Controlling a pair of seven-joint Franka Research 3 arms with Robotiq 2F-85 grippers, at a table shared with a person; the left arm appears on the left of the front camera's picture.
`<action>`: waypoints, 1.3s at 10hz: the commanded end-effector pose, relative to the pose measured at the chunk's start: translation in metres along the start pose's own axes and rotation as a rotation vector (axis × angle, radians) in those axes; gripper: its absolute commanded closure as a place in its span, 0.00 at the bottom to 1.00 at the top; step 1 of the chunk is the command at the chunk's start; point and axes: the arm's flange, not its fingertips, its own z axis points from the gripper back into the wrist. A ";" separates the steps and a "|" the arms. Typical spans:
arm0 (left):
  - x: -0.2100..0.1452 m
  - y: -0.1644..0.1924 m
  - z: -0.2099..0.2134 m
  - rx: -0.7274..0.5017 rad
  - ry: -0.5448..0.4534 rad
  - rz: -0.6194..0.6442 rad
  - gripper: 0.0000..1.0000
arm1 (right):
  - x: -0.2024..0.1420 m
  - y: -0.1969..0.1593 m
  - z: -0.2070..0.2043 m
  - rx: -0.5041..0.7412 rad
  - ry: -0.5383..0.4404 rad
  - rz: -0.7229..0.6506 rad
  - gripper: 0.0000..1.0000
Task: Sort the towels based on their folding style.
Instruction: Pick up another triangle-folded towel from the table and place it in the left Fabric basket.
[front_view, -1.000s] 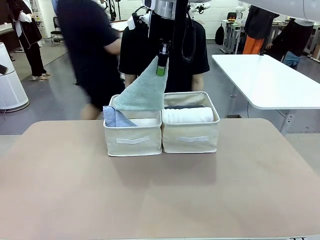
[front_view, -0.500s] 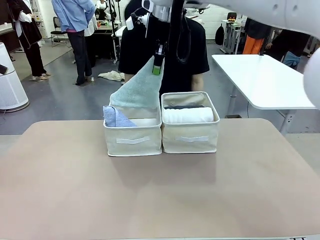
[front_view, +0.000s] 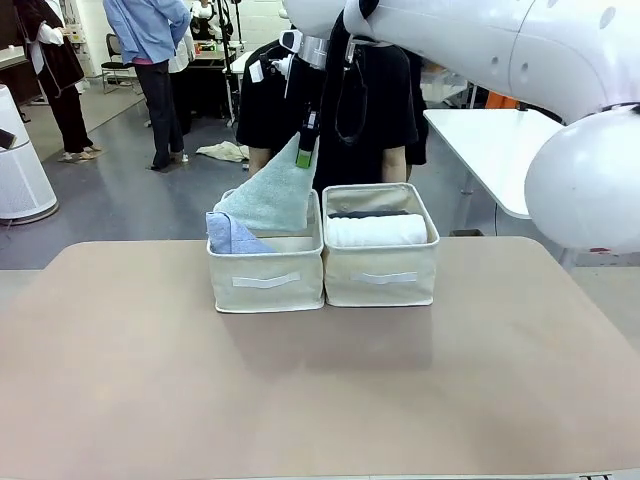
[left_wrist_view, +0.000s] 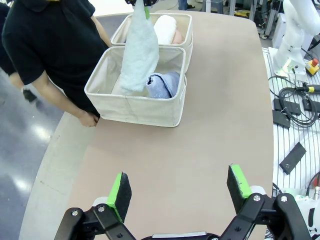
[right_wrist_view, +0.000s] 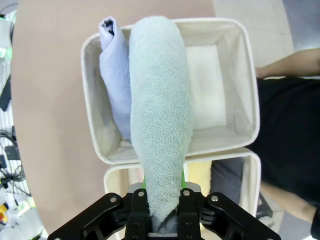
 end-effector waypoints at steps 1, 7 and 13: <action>0.001 -0.001 0.001 -0.004 0.004 0.009 0.00 | 0.018 -0.023 0.004 0.036 0.001 0.018 0.81; 0.001 -0.001 0.001 -0.004 0.004 0.009 0.00 | 0.010 -0.019 -0.043 0.085 0.069 0.151 0.81; 0.001 -0.001 0.001 -0.004 0.004 0.009 0.00 | 0.001 -0.017 -0.040 0.061 0.134 0.167 0.81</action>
